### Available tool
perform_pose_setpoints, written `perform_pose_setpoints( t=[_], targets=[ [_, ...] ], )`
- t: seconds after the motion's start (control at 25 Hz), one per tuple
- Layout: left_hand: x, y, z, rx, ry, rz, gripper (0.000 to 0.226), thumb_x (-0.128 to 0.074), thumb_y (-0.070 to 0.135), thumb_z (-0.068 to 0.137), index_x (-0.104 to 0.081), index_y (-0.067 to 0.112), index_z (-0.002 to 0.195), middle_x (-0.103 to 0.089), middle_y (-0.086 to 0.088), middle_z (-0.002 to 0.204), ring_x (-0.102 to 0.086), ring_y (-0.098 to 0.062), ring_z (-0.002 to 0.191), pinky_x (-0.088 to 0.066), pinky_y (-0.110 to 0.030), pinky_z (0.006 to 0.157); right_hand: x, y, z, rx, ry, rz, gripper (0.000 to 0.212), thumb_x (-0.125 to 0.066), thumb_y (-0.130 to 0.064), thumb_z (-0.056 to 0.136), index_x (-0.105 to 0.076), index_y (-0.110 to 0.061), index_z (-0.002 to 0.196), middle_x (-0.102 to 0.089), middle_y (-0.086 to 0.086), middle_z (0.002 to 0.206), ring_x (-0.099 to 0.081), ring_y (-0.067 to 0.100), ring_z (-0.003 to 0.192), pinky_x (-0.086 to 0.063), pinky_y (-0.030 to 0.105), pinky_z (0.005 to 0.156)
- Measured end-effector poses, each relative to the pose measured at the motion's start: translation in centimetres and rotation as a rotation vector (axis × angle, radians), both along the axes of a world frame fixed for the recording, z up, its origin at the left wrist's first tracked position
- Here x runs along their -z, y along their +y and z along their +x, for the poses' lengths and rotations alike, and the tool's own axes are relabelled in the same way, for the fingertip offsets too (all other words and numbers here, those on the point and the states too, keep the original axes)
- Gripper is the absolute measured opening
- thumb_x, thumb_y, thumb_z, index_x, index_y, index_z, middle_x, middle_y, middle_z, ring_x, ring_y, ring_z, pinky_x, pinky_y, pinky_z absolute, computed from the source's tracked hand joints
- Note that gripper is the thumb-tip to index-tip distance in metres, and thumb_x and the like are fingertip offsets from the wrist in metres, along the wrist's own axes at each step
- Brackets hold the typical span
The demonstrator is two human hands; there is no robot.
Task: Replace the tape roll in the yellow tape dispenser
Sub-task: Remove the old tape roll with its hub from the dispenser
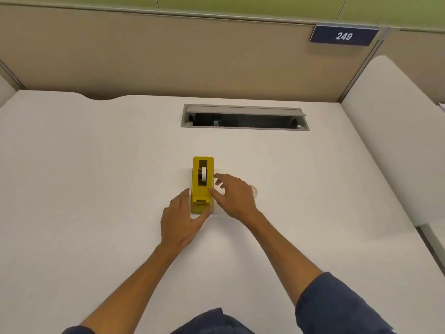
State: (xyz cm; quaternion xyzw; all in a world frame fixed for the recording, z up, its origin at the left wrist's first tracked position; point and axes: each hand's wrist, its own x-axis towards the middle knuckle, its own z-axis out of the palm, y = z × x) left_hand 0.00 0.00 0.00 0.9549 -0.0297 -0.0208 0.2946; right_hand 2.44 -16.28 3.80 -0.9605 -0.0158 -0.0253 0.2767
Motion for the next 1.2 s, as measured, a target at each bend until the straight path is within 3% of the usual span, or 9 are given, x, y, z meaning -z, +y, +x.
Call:
perform_pose_setpoints(
  t=[0.24, 0.44, 1.2],
  targets=[
    [1.1, -0.7, 0.9, -0.006, -0.089, -0.028, 0.087, -0.058, 0.069, 0.073, -0.035, 0.017, 0.139, -0.057, -0.008, 0.130, -0.053, -0.027, 0.118, -0.041, -0.044, 0.100, -0.4, 0.5, 3.1, -0.023, 0.007, -0.072, 0.048, -0.060, -0.041, 0.090, -0.053, -0.019, 0.132, -0.062, 0.002, 0.121, -0.063, 0.022, 0.102, -0.051, 0.036, 0.078],
    [1.7, -1.2, 0.9, -0.028, -0.146, -0.033, 0.088, -0.056, 0.069, 0.072, -0.036, 0.015, 0.138, -0.057, -0.009, 0.128, -0.054, -0.026, 0.117, -0.039, -0.042, 0.099, -0.6, 0.7, 4.6, -0.069, -0.006, -0.143, 0.050, -0.064, -0.044, 0.086, -0.056, -0.019, 0.128, -0.056, 0.006, 0.125, -0.062, 0.024, 0.101, -0.053, 0.036, 0.077],
    [2.4, -1.0, 0.6, -0.043, -0.077, -0.003, 0.089, -0.051, 0.072, 0.074, -0.037, 0.013, 0.139, -0.047, -0.011, 0.143, -0.041, -0.026, 0.132, -0.033, -0.044, 0.110, -1.8, 1.5, 6.1, -0.159, 0.017, -0.228, 0.041, -0.065, -0.033, 0.089, -0.057, -0.017, 0.127, -0.062, 0.007, 0.122, -0.060, 0.027, 0.104, -0.050, 0.041, 0.084]
  ],
)
